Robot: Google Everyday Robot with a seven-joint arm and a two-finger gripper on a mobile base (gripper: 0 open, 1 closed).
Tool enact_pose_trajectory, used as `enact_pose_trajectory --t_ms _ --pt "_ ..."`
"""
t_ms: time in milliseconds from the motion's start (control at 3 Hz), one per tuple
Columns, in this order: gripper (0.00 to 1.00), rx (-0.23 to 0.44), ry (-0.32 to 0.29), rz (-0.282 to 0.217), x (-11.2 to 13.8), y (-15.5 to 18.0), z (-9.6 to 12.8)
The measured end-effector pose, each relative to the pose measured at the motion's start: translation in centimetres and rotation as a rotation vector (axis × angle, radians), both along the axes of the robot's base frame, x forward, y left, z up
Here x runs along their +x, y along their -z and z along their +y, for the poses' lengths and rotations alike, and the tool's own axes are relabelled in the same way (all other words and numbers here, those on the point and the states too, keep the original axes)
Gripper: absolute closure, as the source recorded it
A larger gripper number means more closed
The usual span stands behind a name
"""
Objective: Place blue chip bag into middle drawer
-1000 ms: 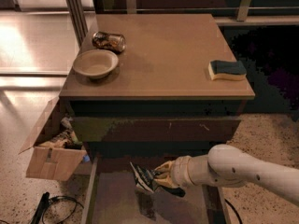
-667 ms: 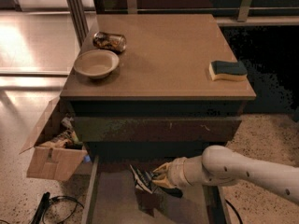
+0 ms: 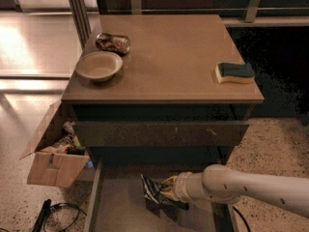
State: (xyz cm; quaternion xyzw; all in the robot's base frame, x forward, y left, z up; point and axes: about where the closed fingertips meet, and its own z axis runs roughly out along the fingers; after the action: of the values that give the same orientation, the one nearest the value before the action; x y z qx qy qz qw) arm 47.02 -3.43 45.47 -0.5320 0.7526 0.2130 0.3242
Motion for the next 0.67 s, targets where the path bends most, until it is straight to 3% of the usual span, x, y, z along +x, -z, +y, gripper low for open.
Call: enact_pose_trajectory --t_ms 333,667 --pt "0.99 -0.032 0.044 0.006 1.12 2.59 0.76" --pt "0.77 -0.032 0.044 0.005 1.16 2.56 0.78"
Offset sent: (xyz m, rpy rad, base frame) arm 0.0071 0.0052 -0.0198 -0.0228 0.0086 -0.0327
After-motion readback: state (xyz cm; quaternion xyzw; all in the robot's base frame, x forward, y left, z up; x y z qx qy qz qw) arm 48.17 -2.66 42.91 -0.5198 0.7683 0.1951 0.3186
